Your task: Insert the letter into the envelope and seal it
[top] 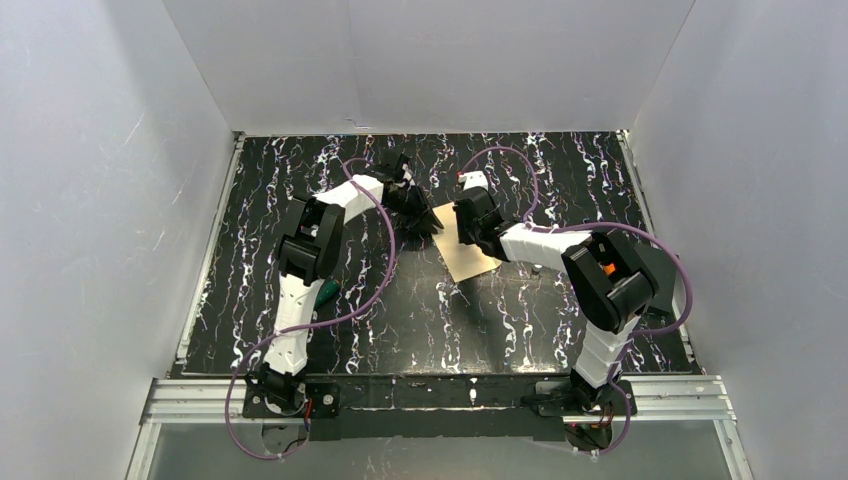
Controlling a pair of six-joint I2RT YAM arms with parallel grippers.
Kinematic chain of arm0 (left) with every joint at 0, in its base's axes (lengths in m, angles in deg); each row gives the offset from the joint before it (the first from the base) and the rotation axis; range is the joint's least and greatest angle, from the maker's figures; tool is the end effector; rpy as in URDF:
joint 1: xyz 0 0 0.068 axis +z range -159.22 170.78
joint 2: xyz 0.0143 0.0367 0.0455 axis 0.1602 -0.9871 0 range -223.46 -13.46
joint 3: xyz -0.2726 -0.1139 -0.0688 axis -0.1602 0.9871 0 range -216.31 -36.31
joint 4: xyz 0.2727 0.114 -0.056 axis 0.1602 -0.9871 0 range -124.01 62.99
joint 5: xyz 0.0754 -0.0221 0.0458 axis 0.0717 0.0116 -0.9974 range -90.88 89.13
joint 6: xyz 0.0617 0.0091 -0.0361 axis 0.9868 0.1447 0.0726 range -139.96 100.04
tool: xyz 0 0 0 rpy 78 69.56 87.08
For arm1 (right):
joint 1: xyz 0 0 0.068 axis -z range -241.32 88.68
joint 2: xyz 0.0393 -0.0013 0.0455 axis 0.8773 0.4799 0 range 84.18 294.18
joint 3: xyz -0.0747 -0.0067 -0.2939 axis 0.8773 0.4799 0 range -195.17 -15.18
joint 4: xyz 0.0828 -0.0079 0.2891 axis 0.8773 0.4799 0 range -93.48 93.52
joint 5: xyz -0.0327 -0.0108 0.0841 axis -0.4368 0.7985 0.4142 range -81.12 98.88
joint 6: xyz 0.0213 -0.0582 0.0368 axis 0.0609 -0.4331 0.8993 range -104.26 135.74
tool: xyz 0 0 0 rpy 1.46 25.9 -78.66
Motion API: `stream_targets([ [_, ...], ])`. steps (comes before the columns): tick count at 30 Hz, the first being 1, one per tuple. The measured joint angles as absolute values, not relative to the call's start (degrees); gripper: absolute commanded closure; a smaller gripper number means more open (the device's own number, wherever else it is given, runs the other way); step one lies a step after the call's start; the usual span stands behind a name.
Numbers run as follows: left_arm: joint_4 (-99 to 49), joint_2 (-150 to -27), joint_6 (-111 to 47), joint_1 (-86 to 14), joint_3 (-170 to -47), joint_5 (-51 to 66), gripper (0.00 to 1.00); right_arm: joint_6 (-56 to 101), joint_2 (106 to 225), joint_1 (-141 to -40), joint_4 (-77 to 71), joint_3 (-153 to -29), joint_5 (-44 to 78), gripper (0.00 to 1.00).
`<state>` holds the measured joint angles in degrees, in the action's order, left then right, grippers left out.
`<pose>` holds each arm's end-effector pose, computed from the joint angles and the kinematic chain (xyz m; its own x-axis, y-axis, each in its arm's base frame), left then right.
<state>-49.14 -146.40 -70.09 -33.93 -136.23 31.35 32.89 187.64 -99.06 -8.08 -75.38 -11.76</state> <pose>0.5004 -0.2651 0.1218 -0.9618 -0.2721 -0.0306 -0.1679 0.6743 -0.7191 0.3607 0.2527 0.1670 -0.5766 -0.0974 -0.8112 -0.1937 0.9809 0.0198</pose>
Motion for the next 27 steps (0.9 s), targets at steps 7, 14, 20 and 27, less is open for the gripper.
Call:
stream_targets([
  [7, -49.9, -146.7, -70.4, -33.9, -136.8, 31.5, 0.77, 29.7, 187.7, -99.1, -10.1, -75.3, -12.0, 0.99],
  [14, -48.2, -146.9, -70.3, -33.6, -137.1, 32.6, 0.65, 31.6, 187.1, -98.1, -6.0, -78.7, -9.7, 0.99],
  [20, -41.8, -140.1, -68.7, -33.3, -130.0, 31.8, 0.4, 44.8, 180.9, -92.9, -1.3, -84.9, -2.7, 0.99],
  [27, -27.8, -117.7, -61.6, -32.9, -112.6, 32.0, 0.16, 62.2, 178.5, -88.6, 5.3, -91.9, 5.0, 0.99],
])
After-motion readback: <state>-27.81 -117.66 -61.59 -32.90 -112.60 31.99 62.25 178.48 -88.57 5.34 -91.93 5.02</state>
